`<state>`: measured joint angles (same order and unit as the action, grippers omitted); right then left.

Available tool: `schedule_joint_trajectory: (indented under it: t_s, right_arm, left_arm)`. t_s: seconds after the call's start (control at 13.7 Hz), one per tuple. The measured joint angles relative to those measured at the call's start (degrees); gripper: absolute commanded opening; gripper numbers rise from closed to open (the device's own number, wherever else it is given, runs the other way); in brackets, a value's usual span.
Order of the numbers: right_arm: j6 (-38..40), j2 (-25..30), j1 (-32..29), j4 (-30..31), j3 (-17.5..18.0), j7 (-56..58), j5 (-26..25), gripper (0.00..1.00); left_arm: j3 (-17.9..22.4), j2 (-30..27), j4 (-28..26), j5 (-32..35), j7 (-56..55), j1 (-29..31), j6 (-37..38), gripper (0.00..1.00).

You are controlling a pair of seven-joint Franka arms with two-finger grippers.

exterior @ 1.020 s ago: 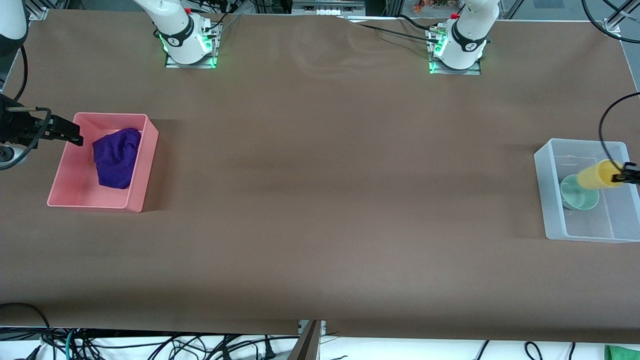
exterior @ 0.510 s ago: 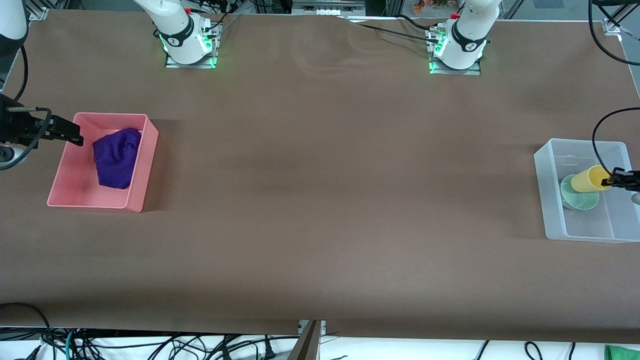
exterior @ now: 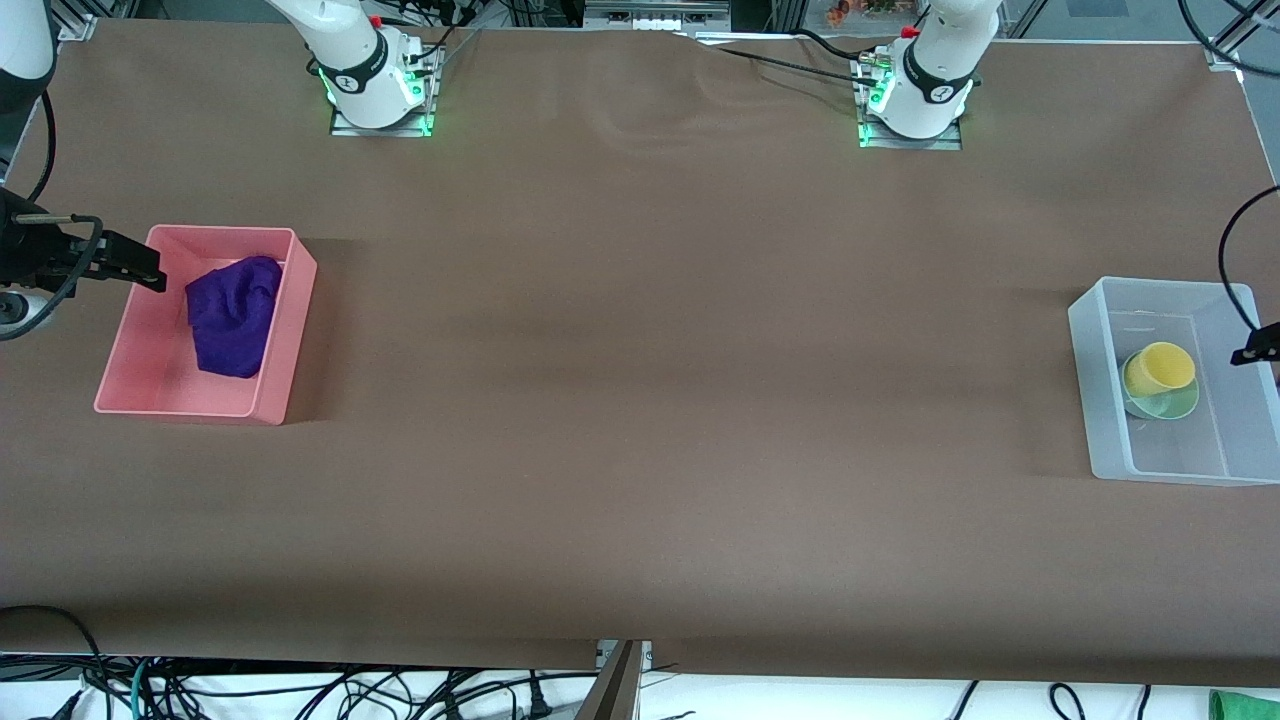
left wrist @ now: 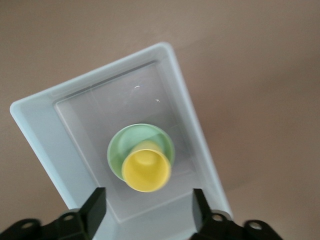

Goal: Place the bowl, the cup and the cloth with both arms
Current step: 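Open the left gripper and raise it away from the cup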

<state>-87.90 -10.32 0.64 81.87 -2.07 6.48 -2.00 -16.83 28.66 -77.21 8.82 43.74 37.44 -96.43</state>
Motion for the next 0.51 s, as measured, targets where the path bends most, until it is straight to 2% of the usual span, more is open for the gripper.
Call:
schedule_joint_trajectory:
  t_s: [0.22,0.36,0.51]
  right_arm:
    - [0.0,0.0,0.0,0.0,0.0,0.0,0.0,1.00]
    - [0.0,-0.1,0.0,0.0,0.0,0.0,0.0,1.00]
    - [0.0,-0.2,0.0,0.0,0.0,0.0,0.0,1.00]
  left_arm:
    - [-6.8,-6.7,0.2,0.0,-10.6,-0.4,7.6,1.00]
    - [-11.8,-10.0,0.2,0.0,-21.2,-0.8,10.1,1.00]
    - [-13.7,-12.0,0.1,0.0,-30.5,-2.6,10.6,1.00]
